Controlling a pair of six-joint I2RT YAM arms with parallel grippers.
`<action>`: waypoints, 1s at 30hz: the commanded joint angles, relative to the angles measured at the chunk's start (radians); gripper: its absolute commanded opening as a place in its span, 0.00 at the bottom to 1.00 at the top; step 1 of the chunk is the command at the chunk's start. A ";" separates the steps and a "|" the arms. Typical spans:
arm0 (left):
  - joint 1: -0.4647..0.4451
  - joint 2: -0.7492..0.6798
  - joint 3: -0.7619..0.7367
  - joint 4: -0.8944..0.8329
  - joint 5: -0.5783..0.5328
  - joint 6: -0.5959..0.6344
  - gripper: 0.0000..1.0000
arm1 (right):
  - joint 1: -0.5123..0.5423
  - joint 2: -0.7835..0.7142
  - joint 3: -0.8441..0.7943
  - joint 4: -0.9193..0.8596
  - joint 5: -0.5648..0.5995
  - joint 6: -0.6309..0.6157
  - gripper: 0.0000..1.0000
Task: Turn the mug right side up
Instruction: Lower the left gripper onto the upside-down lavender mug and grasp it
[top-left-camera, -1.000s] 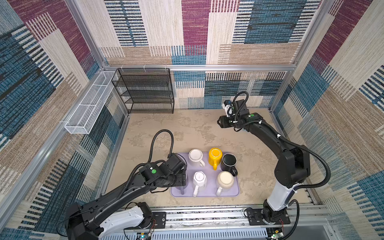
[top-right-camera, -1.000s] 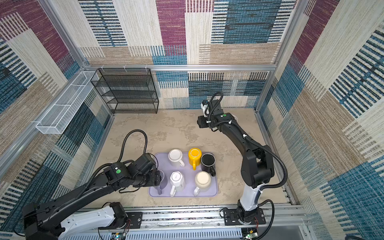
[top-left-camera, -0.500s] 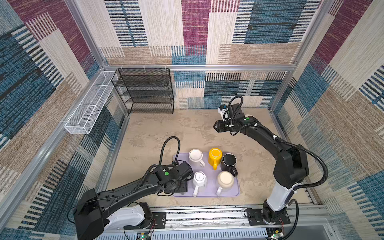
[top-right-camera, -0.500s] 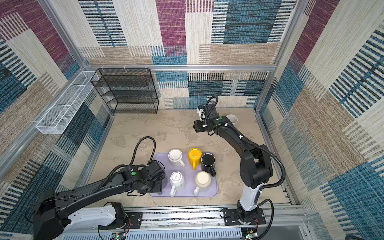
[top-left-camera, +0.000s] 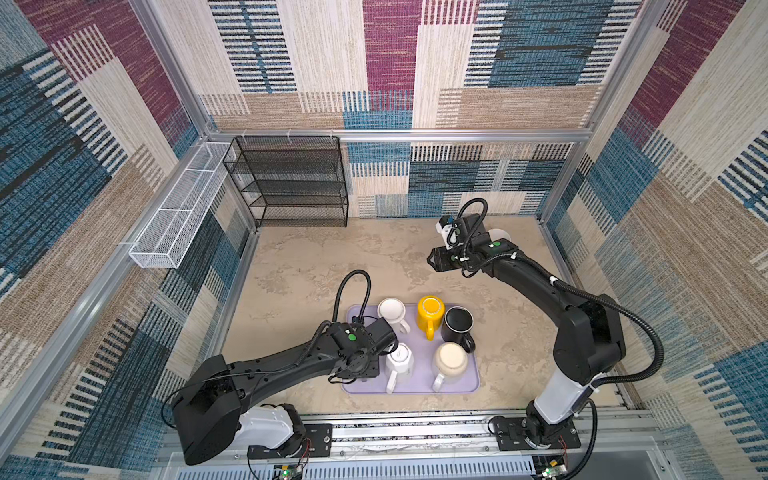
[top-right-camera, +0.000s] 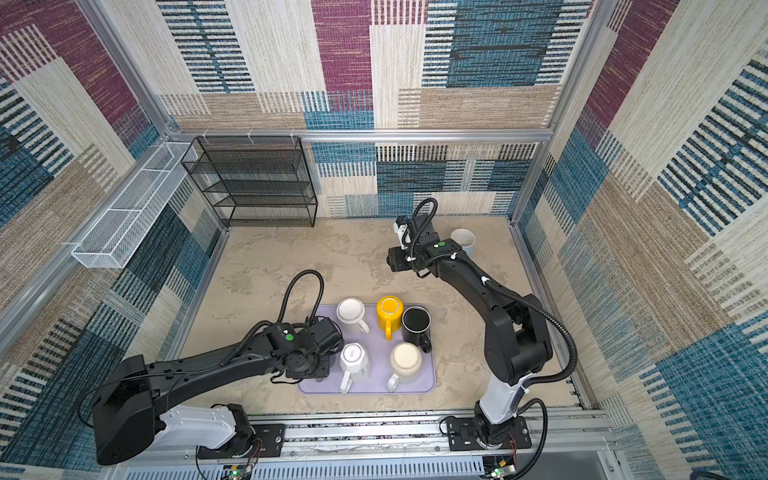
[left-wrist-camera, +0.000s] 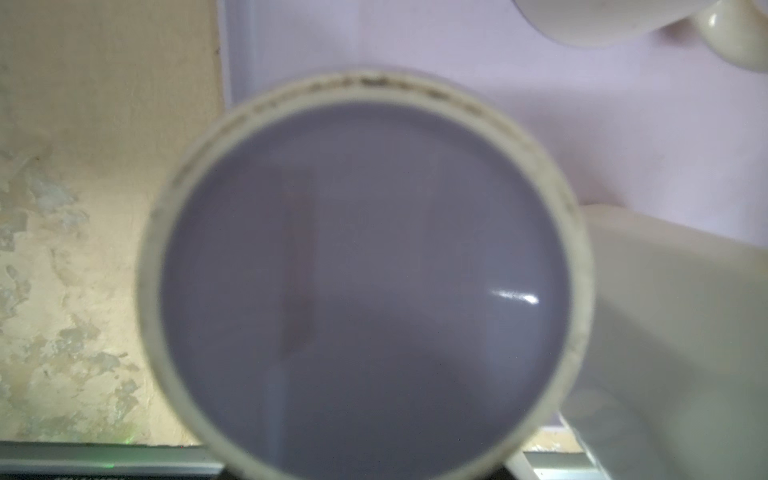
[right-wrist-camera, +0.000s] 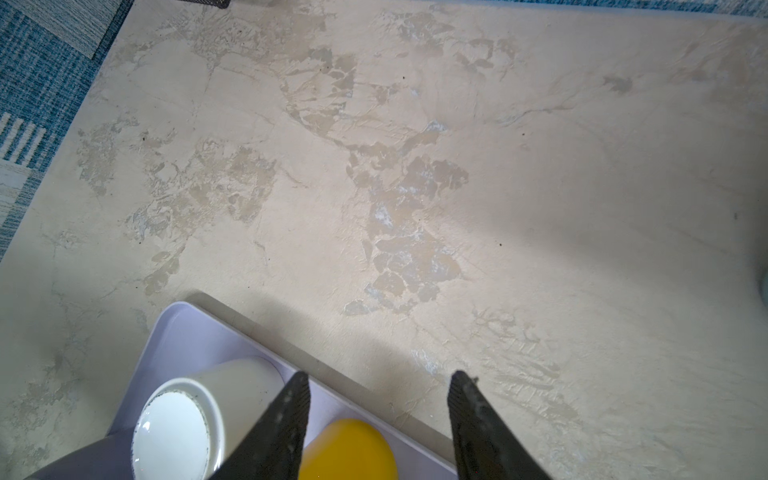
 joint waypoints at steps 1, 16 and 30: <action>0.022 0.039 0.020 0.030 -0.038 0.056 0.43 | 0.002 -0.012 -0.010 0.043 -0.014 0.020 0.56; 0.093 0.083 0.033 0.054 -0.027 0.135 0.32 | 0.005 -0.026 -0.035 0.043 -0.009 0.028 0.56; 0.096 0.072 0.045 0.051 -0.030 0.102 0.31 | 0.010 -0.033 -0.047 0.048 -0.013 0.031 0.57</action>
